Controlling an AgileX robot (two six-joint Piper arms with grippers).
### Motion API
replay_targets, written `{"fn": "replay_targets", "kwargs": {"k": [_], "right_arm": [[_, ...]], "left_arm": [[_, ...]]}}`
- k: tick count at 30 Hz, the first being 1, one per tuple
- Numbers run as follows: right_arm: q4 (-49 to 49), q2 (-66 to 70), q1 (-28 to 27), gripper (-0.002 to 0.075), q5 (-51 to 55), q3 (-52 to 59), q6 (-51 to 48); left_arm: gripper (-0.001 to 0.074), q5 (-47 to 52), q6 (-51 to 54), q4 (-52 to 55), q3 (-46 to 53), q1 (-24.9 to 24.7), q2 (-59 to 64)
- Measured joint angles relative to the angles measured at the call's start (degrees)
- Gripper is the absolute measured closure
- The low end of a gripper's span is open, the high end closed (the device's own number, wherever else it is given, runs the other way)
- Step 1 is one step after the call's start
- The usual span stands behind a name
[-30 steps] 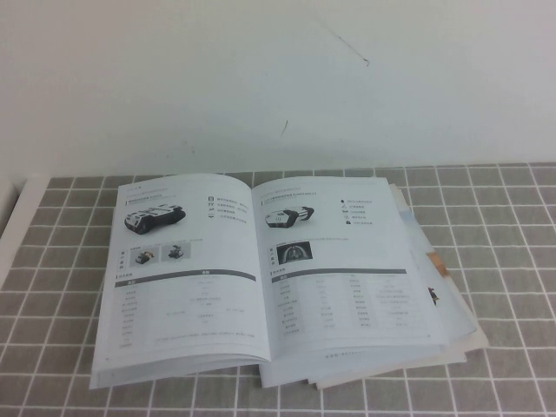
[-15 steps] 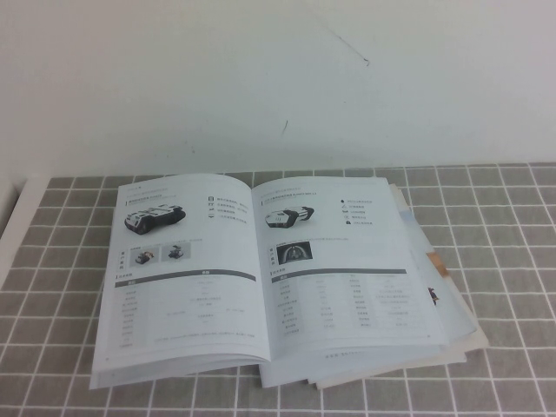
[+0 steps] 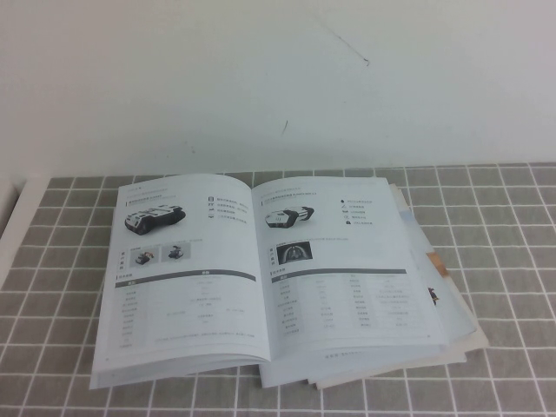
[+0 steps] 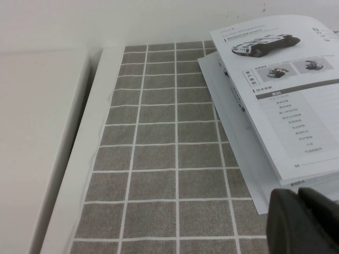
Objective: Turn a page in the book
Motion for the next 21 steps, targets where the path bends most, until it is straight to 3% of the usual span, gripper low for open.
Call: {"fn": "replay_targets", "kwargs": {"k": [7, 17, 21], "right_arm": [[-0.26, -1.91, -1.81, 0.0727, 0.08, 0.09, -1.34], [-0.7, -15.03, -24.08, 0.0727, -10.39, 11.63, -5.13], [2.15, -18.36, -30.55, 0.0727, -11.12, 17.72, -5.17]], "left_arm": [[0.0738, 0.12, 0.0, 0.0, -0.05, 0.0, 0.0], [0.0738, 0.22, 0.0, 0.0, -0.14, 0.0, 0.0], [0.0738, 0.22, 0.0, 0.0, -0.14, 0.0, 0.0]]}}
